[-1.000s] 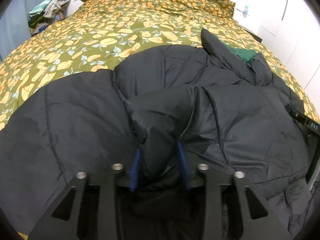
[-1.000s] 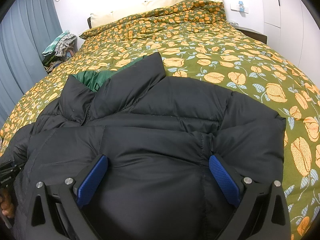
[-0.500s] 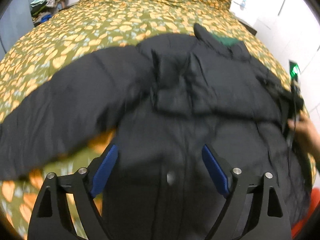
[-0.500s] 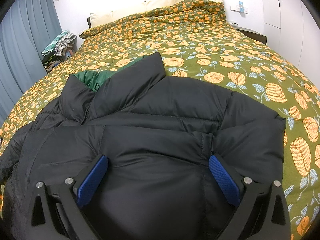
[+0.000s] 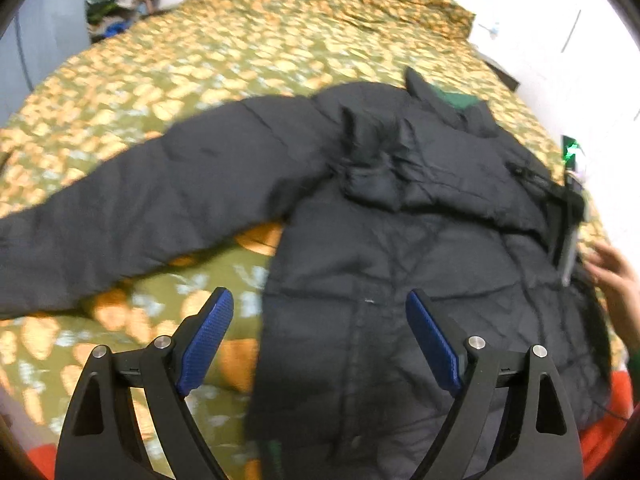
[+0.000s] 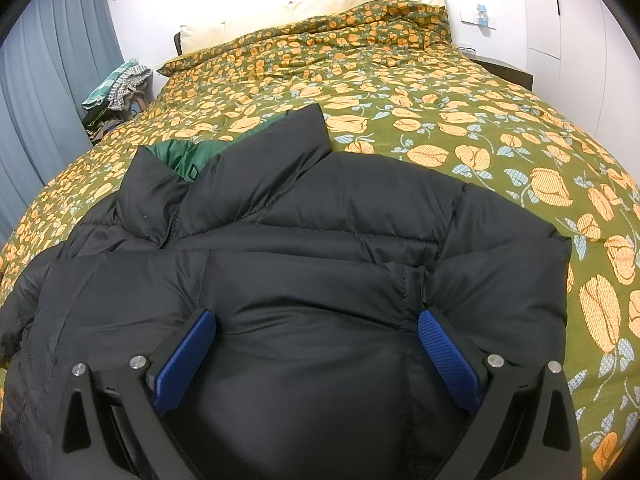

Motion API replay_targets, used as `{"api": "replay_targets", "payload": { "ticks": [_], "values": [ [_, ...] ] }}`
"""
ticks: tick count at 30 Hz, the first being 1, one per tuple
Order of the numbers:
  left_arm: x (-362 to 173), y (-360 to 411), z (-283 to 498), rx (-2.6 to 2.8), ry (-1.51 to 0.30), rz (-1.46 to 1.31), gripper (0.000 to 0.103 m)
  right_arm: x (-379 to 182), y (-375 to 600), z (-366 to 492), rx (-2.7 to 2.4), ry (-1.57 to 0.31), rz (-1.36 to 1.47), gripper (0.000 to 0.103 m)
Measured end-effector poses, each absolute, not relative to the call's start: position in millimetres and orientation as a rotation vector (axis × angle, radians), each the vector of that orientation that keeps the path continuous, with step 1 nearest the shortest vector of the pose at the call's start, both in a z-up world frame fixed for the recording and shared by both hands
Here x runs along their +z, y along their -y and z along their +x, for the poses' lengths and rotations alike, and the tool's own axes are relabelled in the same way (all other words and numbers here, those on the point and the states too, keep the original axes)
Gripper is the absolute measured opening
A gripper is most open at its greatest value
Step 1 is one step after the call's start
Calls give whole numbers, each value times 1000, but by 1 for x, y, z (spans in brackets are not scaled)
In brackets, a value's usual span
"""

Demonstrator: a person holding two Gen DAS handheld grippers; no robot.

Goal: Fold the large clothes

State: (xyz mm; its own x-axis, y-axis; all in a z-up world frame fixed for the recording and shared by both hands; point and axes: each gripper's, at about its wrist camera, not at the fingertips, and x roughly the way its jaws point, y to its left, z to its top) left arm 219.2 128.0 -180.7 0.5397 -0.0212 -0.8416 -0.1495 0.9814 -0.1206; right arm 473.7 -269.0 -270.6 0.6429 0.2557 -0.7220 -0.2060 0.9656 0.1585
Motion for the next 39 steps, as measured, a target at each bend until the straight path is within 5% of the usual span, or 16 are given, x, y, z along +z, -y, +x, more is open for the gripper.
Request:
{"api": "replay_targets", "payload": {
  "ticks": [15, 27, 32, 39],
  "values": [
    [-157, 13, 247, 265, -974, 8, 99, -271, 269, 474, 262, -832, 62, 103],
    [-132, 22, 231, 311, -911, -78, 102, -271, 269, 474, 261, -831, 61, 103],
    [-108, 36, 232, 546, -863, 168, 103, -271, 269, 473, 260, -831, 61, 103],
    [-77, 49, 231, 565, -651, 116, 103, -271, 268, 473, 259, -831, 61, 103]
  ]
}}
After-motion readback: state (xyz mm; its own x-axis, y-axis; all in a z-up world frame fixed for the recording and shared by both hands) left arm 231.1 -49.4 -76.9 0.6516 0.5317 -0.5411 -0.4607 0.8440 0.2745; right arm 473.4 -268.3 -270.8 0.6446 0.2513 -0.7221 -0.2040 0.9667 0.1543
